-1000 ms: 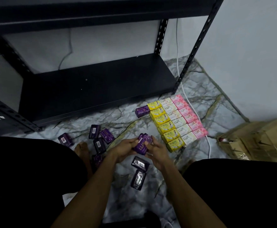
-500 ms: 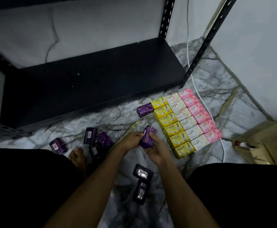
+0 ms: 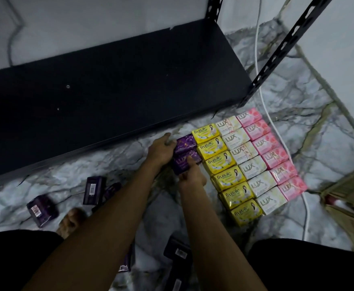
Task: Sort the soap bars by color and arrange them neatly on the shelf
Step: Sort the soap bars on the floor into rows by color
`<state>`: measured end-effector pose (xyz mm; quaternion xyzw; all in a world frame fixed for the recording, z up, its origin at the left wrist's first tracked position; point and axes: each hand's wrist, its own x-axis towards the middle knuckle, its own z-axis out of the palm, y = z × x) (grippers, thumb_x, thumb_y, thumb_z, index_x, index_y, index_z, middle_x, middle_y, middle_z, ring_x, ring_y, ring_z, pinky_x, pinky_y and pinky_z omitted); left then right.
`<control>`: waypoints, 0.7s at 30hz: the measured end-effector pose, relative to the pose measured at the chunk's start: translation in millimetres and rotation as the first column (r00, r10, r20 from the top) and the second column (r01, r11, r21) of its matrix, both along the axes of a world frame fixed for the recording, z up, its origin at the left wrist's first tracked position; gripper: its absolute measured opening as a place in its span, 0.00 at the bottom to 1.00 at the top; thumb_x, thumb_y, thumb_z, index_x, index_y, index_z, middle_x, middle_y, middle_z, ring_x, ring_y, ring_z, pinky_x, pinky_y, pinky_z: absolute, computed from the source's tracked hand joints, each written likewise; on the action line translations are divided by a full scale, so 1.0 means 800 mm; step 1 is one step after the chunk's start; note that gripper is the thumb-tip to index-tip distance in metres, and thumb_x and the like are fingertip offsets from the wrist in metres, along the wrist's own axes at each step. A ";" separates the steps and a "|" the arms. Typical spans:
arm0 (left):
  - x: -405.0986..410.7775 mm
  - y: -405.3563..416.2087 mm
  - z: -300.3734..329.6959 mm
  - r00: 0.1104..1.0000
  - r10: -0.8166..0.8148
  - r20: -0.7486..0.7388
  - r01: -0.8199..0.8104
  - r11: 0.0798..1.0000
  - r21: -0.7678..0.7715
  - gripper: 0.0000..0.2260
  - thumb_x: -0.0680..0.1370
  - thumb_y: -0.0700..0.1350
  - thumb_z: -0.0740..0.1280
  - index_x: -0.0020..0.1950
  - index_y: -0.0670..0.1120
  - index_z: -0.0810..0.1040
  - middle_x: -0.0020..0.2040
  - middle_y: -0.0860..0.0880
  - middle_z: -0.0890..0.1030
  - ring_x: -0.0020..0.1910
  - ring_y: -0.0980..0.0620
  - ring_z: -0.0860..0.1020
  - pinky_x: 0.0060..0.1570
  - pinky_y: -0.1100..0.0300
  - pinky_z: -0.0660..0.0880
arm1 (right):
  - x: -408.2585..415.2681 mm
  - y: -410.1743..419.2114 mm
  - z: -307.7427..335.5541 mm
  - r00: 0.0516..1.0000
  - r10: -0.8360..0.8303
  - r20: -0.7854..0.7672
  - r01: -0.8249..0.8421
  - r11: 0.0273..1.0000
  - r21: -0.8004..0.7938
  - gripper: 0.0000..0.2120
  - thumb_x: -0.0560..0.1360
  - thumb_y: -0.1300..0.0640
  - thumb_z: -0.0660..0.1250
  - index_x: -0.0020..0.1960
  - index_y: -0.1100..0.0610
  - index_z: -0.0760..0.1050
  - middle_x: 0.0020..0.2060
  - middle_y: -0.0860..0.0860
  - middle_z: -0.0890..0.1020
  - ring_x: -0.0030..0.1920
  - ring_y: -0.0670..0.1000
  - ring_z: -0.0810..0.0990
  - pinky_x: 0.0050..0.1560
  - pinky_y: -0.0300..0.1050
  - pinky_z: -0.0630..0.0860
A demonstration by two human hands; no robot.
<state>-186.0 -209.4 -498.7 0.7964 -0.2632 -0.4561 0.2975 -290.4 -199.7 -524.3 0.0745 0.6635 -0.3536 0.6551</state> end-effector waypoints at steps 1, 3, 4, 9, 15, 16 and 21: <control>-0.004 -0.003 -0.004 0.999 -0.044 0.030 0.044 0.999 0.002 0.20 0.83 0.51 0.62 0.75 0.51 0.71 0.72 0.45 0.74 0.67 0.47 0.75 0.63 0.60 0.72 | 0.003 -0.002 -0.003 1.000 -0.011 -0.029 0.011 1.000 0.007 0.12 0.71 0.60 0.77 0.49 0.61 0.77 0.48 0.60 0.83 0.44 0.59 0.84 0.44 0.55 0.83; -0.010 -0.005 -0.012 0.985 -0.111 0.132 0.113 0.994 -0.007 0.17 0.83 0.47 0.62 0.72 0.50 0.75 0.67 0.45 0.79 0.63 0.47 0.77 0.58 0.60 0.72 | 0.010 -0.006 -0.009 0.994 -0.009 -0.112 0.009 1.000 0.004 0.15 0.72 0.58 0.76 0.56 0.62 0.79 0.50 0.60 0.83 0.47 0.60 0.84 0.48 0.56 0.83; -0.012 -0.005 -0.014 0.979 -0.114 0.170 0.118 0.993 -0.018 0.16 0.83 0.46 0.62 0.71 0.50 0.76 0.66 0.45 0.79 0.63 0.46 0.77 0.57 0.60 0.72 | 0.013 -0.008 -0.010 0.989 0.002 -0.145 -0.002 1.000 0.003 0.16 0.73 0.58 0.75 0.58 0.61 0.80 0.51 0.60 0.84 0.48 0.60 0.84 0.49 0.57 0.83; -0.013 -0.006 -0.020 0.988 -0.050 0.147 0.055 0.998 -0.033 0.16 0.83 0.45 0.64 0.71 0.49 0.75 0.67 0.45 0.78 0.64 0.47 0.77 0.60 0.60 0.73 | 0.023 -0.020 -0.024 0.971 0.038 -0.236 -0.037 0.999 0.008 0.18 0.72 0.53 0.76 0.60 0.57 0.81 0.53 0.59 0.83 0.50 0.61 0.83 0.49 0.61 0.82; -0.010 0.002 -0.023 0.998 0.019 0.055 -0.015 0.997 -0.074 0.17 0.81 0.45 0.65 0.71 0.49 0.74 0.68 0.46 0.78 0.61 0.51 0.78 0.49 0.69 0.73 | 0.023 -0.025 -0.039 0.931 0.154 -0.332 -0.147 0.988 0.047 0.24 0.73 0.46 0.74 0.61 0.62 0.78 0.54 0.61 0.82 0.51 0.63 0.82 0.52 0.61 0.81; -0.009 0.006 -0.020 0.999 0.038 0.016 -0.037 0.996 -0.085 0.18 0.81 0.46 0.66 0.72 0.48 0.73 0.68 0.47 0.77 0.62 0.51 0.77 0.51 0.68 0.73 | 0.021 -0.026 -0.040 0.914 0.204 -0.350 -0.198 0.979 0.054 0.25 0.73 0.45 0.73 0.61 0.63 0.77 0.54 0.62 0.81 0.52 0.63 0.82 0.52 0.61 0.81; -0.003 0.054 0.000 0.997 0.075 0.026 -0.072 0.993 -0.098 0.17 0.80 0.48 0.68 0.68 0.48 0.76 0.62 0.47 0.80 0.57 0.50 0.79 0.55 0.60 0.76 | 0.004 -0.012 -0.044 0.832 0.384 -0.401 -0.389 0.918 0.070 0.35 0.70 0.35 0.69 0.62 0.64 0.74 0.57 0.63 0.79 0.55 0.64 0.80 0.55 0.62 0.79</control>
